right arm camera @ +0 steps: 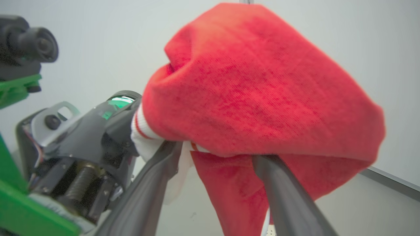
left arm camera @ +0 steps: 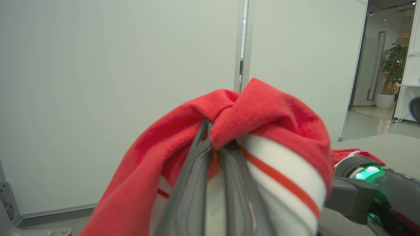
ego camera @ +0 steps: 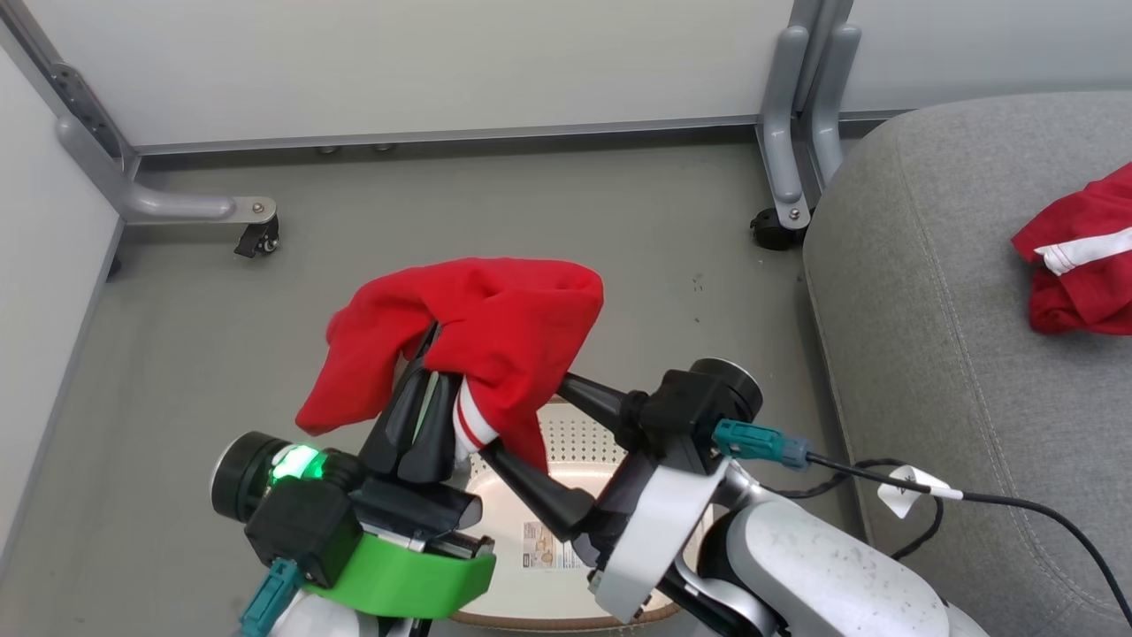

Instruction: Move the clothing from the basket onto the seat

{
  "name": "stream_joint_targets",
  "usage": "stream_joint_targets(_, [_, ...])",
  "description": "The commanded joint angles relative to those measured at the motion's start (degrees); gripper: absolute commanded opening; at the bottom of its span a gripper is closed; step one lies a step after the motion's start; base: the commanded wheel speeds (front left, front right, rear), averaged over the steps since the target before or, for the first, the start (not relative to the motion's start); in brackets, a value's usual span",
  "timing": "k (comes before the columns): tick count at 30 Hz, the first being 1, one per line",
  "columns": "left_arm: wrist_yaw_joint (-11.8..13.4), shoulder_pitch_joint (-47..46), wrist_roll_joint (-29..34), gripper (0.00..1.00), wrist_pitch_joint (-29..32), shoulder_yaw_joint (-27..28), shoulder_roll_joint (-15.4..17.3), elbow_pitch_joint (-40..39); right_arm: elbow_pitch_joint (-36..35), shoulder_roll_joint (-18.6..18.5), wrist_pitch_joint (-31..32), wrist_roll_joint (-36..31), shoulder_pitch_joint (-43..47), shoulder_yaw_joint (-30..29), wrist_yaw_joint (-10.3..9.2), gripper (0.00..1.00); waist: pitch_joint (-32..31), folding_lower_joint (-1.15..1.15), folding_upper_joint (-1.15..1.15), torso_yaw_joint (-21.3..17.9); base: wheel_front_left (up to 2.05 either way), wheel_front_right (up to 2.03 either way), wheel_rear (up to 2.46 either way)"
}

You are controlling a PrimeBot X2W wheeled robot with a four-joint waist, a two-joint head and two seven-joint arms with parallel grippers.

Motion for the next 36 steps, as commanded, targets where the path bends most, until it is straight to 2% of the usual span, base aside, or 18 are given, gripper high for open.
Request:
stream_joint_targets(1, [-0.6,-0.5,0.0,0.0,0.1,-1.0,-0.3,0.5,-0.3,1.4,-1.1,0.5,-1.8,0.7,0.17,1.0,0.1,0.0,0.0,0.0,0.0,0.0,0.0])
stream_joint_targets(4, [-0.6,-0.5,-0.1,0.0,0.1,-1.1,-0.2,0.6,1.0,1.6,-1.9,0.6,-3.1,1.3,0.17,1.0,0.3,0.0,0.0,0.0,0.0,0.0,0.0])
stream_joint_targets(5, [-0.7,-0.6,-0.1,0.0,0.1,-1.2,-0.1,0.6,1.6,1.5,-2.0,0.2,-3.8,1.6,0.17,0.75,0.4,0.0,0.0,0.0,0.0,0.0,0.0])
stream_joint_targets(6, [-0.6,-0.8,-0.1,0.0,0.1,-1.3,-0.1,0.6,1.9,1.7,-2.3,0.5,-3.9,1.8,0.17,0.44,0.4,0.0,0.0,0.0,0.0,0.0,0.0])
stream_joint_targets(7, [-0.7,-0.9,-0.1,0.0,0.1,-1.3,-0.1,0.5,2.2,1.7,-2.4,0.7,-4.4,2.1,0.17,0.28,0.5,0.0,0.0,0.0,0.0,0.0,0.0])
stream_joint_targets(8, [-0.7,-1.0,-0.1,0.0,0.1,-1.4,-0.1,0.5,2.5,1.6,-2.7,0.7,-4.9,2.3,0.16,0.0,0.6,0.0,0.0,0.0,0.0,0.0,0.0])
stream_joint_targets(36, [-0.4,-0.8,-0.2,0.02,0.1,-0.3,0.0,0.7,5.3,-0.7,-5.9,4.2,-7.7,4.8,0.07,0.0,0.6,0.0,0.0,0.4,0.0,0.0,0.0])
